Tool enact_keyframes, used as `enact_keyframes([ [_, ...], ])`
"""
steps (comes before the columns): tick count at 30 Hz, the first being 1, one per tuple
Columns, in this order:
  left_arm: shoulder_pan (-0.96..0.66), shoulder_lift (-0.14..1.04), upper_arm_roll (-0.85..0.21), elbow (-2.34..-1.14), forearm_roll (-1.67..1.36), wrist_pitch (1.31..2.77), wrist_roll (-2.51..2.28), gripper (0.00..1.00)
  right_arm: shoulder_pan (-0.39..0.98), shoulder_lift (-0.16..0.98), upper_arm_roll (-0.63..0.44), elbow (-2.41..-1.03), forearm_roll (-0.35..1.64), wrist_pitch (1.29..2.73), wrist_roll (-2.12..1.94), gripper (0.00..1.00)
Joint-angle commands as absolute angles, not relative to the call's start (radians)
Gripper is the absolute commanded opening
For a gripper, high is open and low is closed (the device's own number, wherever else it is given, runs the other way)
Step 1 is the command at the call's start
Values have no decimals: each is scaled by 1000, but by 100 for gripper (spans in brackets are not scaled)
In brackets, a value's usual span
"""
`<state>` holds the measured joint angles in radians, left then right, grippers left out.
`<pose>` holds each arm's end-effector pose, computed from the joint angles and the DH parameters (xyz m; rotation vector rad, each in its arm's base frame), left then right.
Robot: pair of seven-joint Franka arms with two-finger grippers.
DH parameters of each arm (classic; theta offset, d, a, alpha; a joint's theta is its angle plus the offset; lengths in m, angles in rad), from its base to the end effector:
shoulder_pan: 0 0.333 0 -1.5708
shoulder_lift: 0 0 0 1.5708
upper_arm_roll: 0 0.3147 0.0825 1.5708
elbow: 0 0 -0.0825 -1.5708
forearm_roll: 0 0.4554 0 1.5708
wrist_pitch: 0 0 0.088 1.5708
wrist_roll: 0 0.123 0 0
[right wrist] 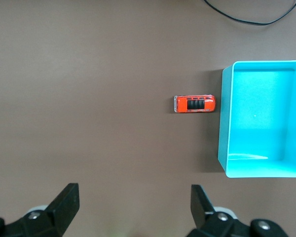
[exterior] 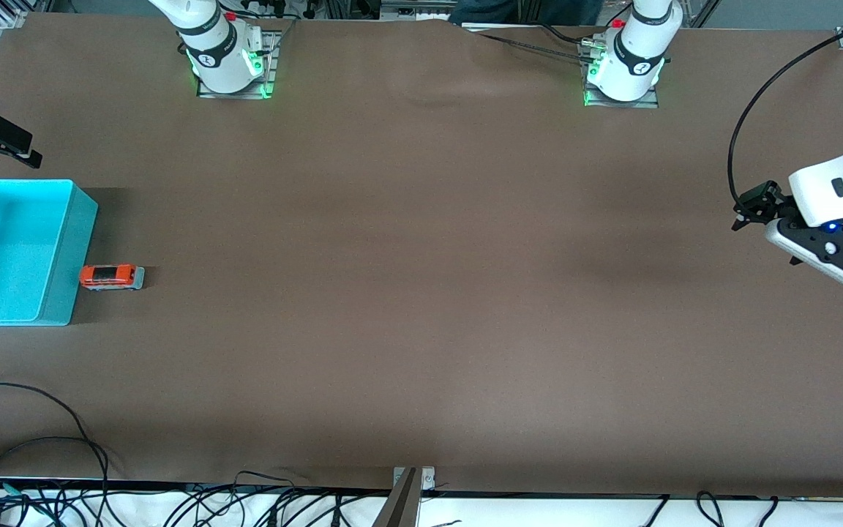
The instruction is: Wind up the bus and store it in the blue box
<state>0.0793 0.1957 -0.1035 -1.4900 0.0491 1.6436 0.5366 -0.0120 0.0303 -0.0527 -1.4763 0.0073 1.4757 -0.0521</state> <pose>0.6866 -0.0056 0.5295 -3.0000 0.8689 0.0734 0.6241 -0.0390 0.6310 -3.1337 0.0188 0.0478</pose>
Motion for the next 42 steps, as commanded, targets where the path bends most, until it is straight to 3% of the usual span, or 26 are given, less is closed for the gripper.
enact_keyframes([
  [1, 48, 74, -67, -1621, 23, 1672, 388, 100, -14, 31, -51, -1459, 9, 1460, -49, 100],
  [8, -21, -29, -5, -1698, 25, 1663, 311, 100, -14, 31, -51, -1459, 9, 1460, -46, 100],
  [16, -34, -89, -5, -1710, 20, 1626, 240, 100, -14, 31, -49, -1459, 9, 1459, -38, 100],
  [42, -46, -71, -5, -1658, -11, 1563, 203, 100, -15, 32, -55, -1460, 11, 1453, -52, 100],
])
